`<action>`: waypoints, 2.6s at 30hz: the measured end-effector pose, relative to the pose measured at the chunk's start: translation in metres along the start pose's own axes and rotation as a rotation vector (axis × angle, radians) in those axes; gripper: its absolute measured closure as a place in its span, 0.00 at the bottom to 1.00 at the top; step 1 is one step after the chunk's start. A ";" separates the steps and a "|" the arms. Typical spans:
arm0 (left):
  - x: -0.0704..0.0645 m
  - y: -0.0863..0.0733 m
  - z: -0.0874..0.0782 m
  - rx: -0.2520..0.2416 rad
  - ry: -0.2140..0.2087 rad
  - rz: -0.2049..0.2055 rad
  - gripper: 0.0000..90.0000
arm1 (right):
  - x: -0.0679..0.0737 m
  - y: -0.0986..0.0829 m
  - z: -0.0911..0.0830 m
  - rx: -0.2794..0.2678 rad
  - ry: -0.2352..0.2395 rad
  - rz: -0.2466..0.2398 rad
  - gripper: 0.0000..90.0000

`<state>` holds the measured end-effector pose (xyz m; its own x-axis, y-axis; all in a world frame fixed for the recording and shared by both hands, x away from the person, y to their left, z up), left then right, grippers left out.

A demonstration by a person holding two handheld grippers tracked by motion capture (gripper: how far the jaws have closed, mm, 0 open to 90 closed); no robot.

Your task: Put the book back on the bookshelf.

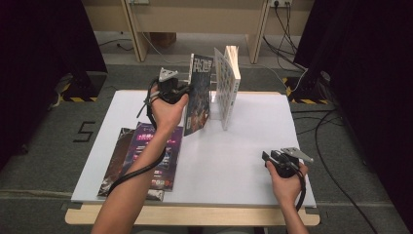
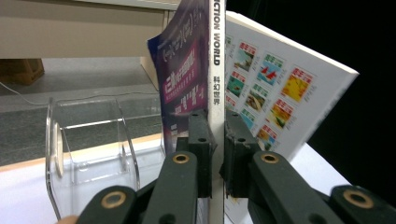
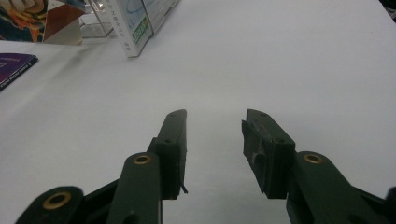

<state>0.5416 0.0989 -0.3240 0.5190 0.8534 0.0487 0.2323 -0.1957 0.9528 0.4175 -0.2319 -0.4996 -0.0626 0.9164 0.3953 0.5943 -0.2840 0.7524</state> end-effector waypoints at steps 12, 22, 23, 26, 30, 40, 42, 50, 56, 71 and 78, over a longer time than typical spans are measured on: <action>0.012 0.017 0.024 -0.035 0.067 0.010 0.92 | -0.002 0.000 0.001 -0.003 0.001 -0.009 0.66; 0.015 0.015 0.039 -0.075 0.130 0.051 0.92 | -0.002 0.000 0.002 0.004 0.002 -0.019 0.66; 0.016 0.011 0.041 -0.074 0.139 0.056 0.92 | -0.001 -0.001 0.002 0.005 0.003 -0.016 0.66; 0.018 -0.005 0.046 -0.074 0.175 0.085 0.92 | -0.001 -0.001 0.001 0.003 0.004 -0.024 0.66; 0.017 -0.011 0.038 -0.092 0.202 0.123 0.92 | -0.003 0.000 0.002 -0.001 0.004 -0.031 0.66; 0.010 -0.046 0.008 -0.116 0.245 0.190 0.92 | -0.001 -0.003 0.002 0.015 0.004 -0.029 0.66; 0.009 -0.052 0.001 -0.111 0.248 0.197 0.92 | -0.001 -0.003 0.003 0.015 0.000 -0.032 0.66; 0.009 -0.080 -0.022 -0.091 0.258 0.176 0.92 | -0.001 -0.002 0.003 0.017 0.002 -0.028 0.65; 0.009 -0.096 -0.034 -0.075 0.240 0.132 0.91 | 0.000 -0.003 0.003 0.021 0.003 -0.030 0.65; 0.017 -0.095 -0.033 -0.083 0.192 0.066 0.86 | -0.002 -0.004 0.004 0.028 0.000 -0.021 0.65; 0.026 -0.062 -0.033 -0.157 0.181 0.075 0.78 | -0.002 -0.004 0.004 0.033 0.001 -0.020 0.64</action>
<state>0.5132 0.1495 -0.3722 0.3705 0.9150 0.1601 0.0606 -0.1958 0.9788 0.4187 -0.2315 -0.5053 -0.0755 0.9214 0.3812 0.6189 -0.2564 0.7424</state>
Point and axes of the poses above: each handheld gripper's, and its own axes: z roughly forward along the jaws, y roughly out of its top, x roughly to its left, the point moved 5 cm from there along z, roughly forward along the jaws, and after that the axes turned 15 degrees about z, right-handed, at the moved point
